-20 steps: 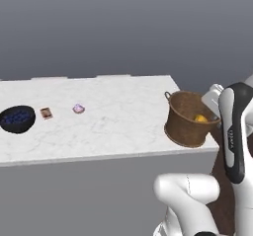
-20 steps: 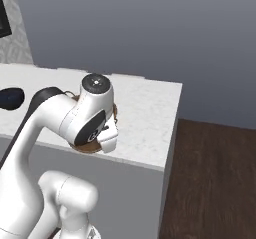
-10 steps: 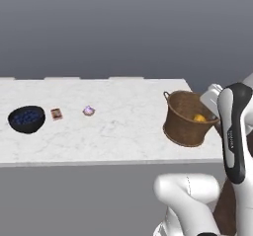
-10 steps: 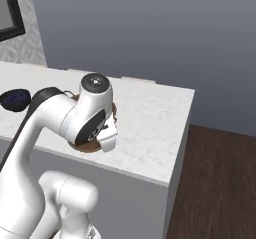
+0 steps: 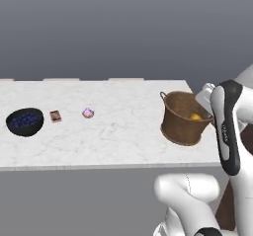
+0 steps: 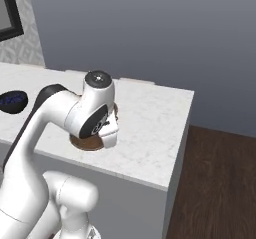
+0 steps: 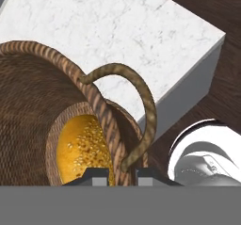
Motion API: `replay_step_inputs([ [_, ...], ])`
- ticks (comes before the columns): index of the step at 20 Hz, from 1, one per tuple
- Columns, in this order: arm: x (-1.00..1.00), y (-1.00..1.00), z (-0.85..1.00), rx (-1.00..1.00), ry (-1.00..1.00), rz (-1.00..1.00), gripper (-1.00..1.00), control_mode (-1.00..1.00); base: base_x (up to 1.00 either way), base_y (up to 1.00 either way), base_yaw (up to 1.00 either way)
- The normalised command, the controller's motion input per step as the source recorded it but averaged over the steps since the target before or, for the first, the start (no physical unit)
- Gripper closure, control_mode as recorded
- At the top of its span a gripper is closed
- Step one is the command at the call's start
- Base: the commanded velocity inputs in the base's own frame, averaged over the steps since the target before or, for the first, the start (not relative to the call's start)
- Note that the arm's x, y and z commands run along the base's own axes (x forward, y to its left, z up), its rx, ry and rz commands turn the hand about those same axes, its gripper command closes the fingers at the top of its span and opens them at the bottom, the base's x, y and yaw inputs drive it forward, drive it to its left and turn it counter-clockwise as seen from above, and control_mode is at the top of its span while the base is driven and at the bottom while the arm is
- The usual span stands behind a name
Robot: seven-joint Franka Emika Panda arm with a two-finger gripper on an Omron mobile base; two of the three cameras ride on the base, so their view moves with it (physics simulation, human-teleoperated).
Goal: Open the cabinet, pick up the bread from the cabinet and place it in the basket. Then move the basket to the dining counter.
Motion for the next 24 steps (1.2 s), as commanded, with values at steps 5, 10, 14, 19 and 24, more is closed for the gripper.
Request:
replay_step_inputs([
  [5, 0.91, -0.02, -0.09, 0.0, 0.15, 0.0, 1.0, -1.0, 0.0, 0.0, 0.0],
  [10, 0.67, -0.02, -0.14, 0.0, 0.01, 0.0, 1.0, -1.0, 0.0, 0.0, 0.0],
  [14, 0.59, -0.01, -0.56, 0.0, 0.0, 0.0, 1.0, -1.0, 0.0, 0.0, 0.0],
  [19, 0.5, 0.0, -0.77, 0.0, -0.05, 0.0, 1.0, -1.0, 0.0, 0.0, 0.0],
  [24, 0.36, 0.0, -0.65, 0.0, -0.16, 0.06, 1.0, -1.0, 0.0, 0.0, 0.0],
])
